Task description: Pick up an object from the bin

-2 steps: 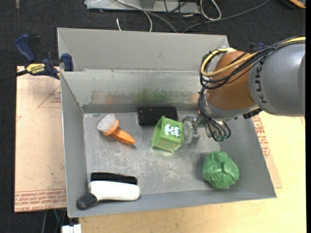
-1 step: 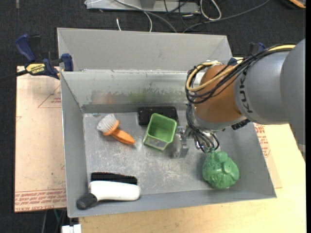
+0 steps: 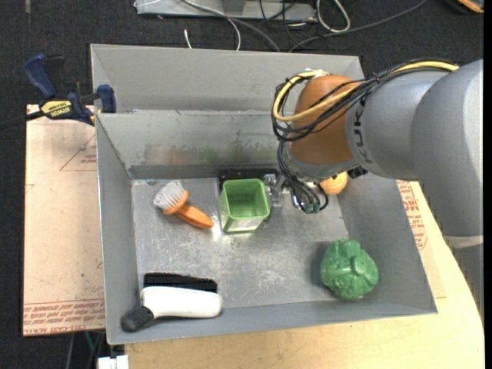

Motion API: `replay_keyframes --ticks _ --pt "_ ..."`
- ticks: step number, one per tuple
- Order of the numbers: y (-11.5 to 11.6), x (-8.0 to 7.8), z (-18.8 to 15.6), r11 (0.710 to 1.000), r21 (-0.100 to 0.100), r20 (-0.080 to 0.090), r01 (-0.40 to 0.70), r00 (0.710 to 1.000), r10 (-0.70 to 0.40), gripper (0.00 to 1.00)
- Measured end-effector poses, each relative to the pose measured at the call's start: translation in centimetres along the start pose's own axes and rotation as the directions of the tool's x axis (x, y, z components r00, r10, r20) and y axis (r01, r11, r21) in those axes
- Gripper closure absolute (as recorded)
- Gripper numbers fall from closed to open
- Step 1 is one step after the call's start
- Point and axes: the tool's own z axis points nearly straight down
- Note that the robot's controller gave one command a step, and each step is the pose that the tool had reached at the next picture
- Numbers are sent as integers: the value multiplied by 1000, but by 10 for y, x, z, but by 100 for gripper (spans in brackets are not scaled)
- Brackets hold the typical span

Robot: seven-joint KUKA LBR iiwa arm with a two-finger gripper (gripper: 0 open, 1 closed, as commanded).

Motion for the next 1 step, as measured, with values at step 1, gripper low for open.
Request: replay_keyframes --ticks 1 --pt "14 -9 -1 1000 3 6 27 1000 -27 100"
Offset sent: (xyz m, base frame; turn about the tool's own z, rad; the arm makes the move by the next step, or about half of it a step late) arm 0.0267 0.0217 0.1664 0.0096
